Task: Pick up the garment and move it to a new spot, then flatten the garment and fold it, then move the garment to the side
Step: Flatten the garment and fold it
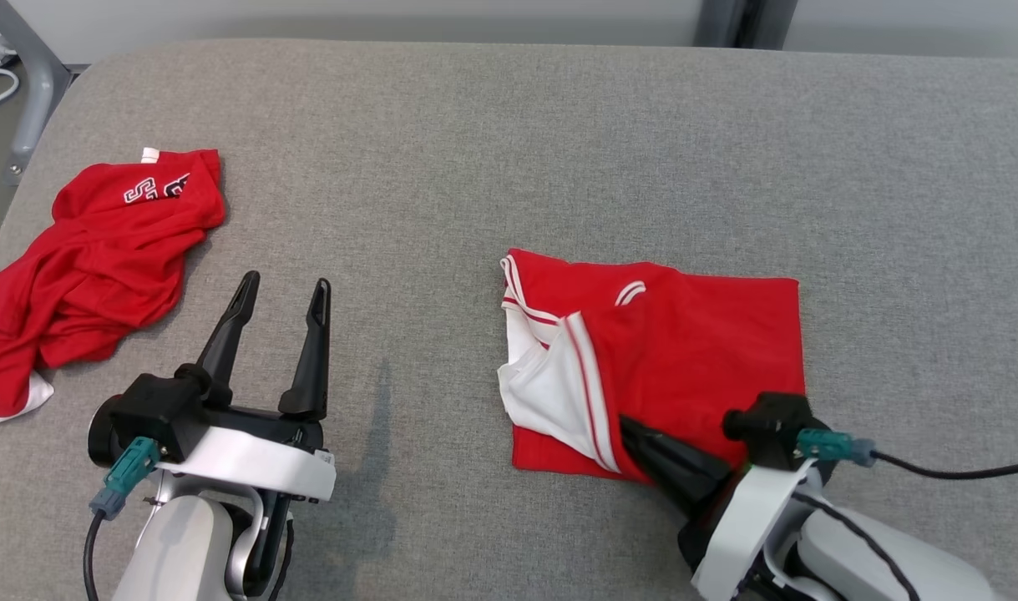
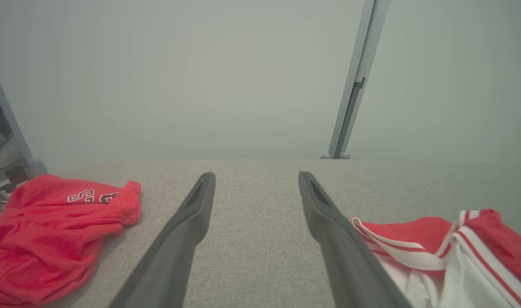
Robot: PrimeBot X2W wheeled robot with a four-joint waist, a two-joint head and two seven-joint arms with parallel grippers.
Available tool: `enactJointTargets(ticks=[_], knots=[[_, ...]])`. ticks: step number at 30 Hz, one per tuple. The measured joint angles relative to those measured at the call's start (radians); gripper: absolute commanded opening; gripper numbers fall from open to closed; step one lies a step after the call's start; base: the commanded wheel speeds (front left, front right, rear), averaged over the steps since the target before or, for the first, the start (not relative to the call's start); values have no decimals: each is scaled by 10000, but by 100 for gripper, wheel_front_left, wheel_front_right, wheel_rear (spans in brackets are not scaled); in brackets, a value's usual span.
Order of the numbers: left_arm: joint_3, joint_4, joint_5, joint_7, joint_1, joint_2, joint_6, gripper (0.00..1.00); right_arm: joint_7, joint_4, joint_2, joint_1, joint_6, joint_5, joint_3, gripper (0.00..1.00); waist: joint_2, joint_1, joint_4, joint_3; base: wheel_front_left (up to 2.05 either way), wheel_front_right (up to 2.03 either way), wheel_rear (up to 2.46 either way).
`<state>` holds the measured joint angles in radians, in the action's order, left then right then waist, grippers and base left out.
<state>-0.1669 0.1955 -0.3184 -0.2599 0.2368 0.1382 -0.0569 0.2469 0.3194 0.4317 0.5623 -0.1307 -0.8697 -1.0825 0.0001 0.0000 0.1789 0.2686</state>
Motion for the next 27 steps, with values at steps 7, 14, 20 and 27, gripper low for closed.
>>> enactJointTargets(ticks=[7, 14, 20, 27], knots=[[67, -8, 17, 0, -48, -27, -50, 100, 56, -215, -104, -284, -2, 63, -314, 0, 0, 0, -63, -76, 0, 0, 0], [153, 12, 88, 0, -151, -27, -46, 100, 130, -890, -173, -813, -2, -65, 337, 0, 0, 0, -136, -247, 0, 0, 0], [232, -2, 92, -2, -283, 38, 50, 100, 174, -1641, -295, -1778, -2, 357, 3116, 0, 0, 0, -310, -437, 0, 0, 0], [280, -104, 105, 59, -444, 155, 205, 100, 178, -1605, -1365, -3014, 0, 2481, 7497, 0, 0, 0, -601, -678, 0, 0, 0]])
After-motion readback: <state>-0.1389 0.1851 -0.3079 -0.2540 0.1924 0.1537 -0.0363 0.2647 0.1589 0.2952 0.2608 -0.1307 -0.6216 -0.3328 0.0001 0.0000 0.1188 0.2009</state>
